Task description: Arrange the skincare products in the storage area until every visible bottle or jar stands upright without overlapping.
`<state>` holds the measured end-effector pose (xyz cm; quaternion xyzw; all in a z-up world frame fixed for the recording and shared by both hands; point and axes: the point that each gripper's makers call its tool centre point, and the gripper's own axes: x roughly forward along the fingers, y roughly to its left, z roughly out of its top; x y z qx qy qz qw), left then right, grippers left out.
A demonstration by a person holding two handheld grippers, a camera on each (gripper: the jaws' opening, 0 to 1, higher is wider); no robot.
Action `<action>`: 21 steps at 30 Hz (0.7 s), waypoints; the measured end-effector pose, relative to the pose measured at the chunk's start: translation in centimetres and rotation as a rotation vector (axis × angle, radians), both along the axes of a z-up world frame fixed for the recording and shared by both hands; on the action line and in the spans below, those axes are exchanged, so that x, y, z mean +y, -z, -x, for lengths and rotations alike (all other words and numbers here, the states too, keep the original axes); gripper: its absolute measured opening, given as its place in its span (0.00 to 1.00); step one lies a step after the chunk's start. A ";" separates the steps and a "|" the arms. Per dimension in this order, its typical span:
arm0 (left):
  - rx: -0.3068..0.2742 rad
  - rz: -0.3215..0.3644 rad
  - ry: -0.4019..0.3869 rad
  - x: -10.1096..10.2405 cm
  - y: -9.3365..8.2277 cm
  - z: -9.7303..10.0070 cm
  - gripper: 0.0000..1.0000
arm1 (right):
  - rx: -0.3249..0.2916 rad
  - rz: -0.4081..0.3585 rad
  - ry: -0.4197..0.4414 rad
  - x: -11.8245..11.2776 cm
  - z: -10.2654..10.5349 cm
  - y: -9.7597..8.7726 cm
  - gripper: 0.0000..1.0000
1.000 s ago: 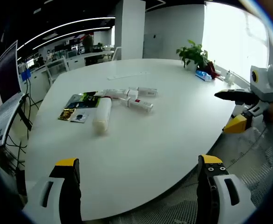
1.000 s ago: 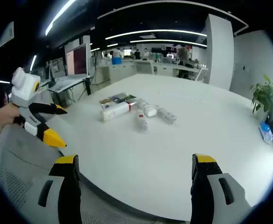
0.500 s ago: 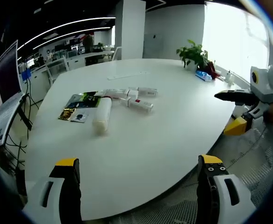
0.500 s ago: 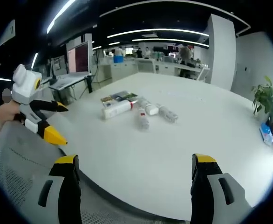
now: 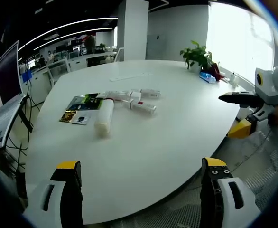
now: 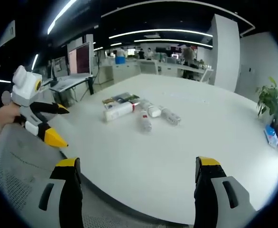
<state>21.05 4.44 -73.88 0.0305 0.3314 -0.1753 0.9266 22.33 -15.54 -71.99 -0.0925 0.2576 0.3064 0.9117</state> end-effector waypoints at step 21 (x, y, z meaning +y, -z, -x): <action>-0.008 -0.003 -0.009 0.1 -0.2 -0.1 0.99 | -0.012 0.035 -0.038 0.5 0.1 0.0 1.00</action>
